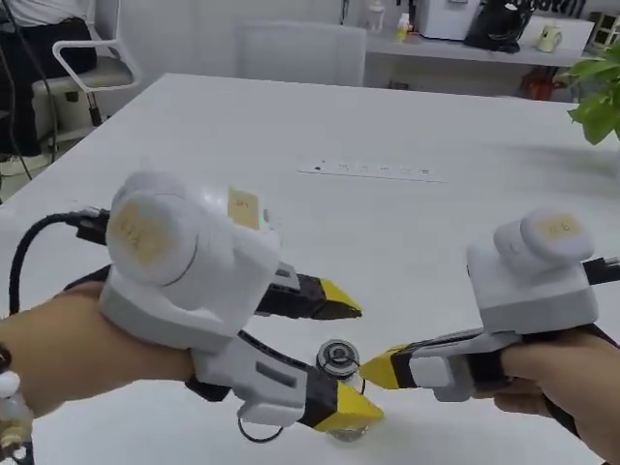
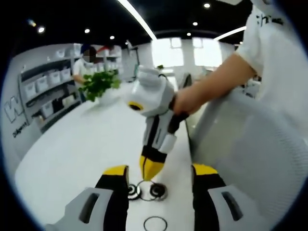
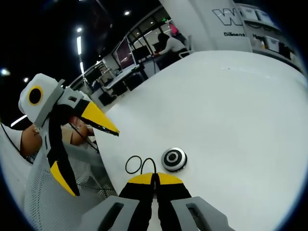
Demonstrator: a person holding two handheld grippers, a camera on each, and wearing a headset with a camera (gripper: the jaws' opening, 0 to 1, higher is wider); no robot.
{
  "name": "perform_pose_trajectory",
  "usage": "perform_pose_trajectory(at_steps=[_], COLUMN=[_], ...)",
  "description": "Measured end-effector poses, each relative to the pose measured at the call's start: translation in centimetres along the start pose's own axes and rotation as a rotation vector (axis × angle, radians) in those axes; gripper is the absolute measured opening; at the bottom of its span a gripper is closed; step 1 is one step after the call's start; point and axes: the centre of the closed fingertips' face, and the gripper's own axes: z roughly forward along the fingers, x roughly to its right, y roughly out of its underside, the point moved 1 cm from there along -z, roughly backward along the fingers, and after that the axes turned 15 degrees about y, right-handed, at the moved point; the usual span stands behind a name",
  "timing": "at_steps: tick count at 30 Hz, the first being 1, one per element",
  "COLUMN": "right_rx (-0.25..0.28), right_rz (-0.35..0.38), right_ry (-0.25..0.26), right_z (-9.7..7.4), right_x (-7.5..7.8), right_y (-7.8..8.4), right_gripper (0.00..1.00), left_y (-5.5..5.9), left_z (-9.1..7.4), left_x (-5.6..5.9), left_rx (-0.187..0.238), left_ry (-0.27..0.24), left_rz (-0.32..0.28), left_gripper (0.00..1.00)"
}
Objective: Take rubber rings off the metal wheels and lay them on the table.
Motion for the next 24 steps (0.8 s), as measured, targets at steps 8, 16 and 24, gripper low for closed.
perform_pose_trajectory(at_steps=[8,16,24], right_rx=[-0.001,0.006,0.01], right_rz=[-0.007,0.003,0.007], right_ry=[-0.006,-0.01,-0.019], right_z=[0.0,0.0,-0.1], right_x=[-0.2,-0.3,-0.5], right_y=[0.0,-0.2,-0.3], right_gripper=[0.0,0.0,0.0], left_y=[0.3,1.3,3.7], left_z=[-3.4,-6.4,-8.2], left_x=[-0.2,0.1,1.2], left_rx=[0.019,0.027,0.013], left_ry=[-0.08,-0.166,-0.227], left_rz=[-0.024,-0.059,-0.129], left_gripper=[0.6,0.65,0.73])
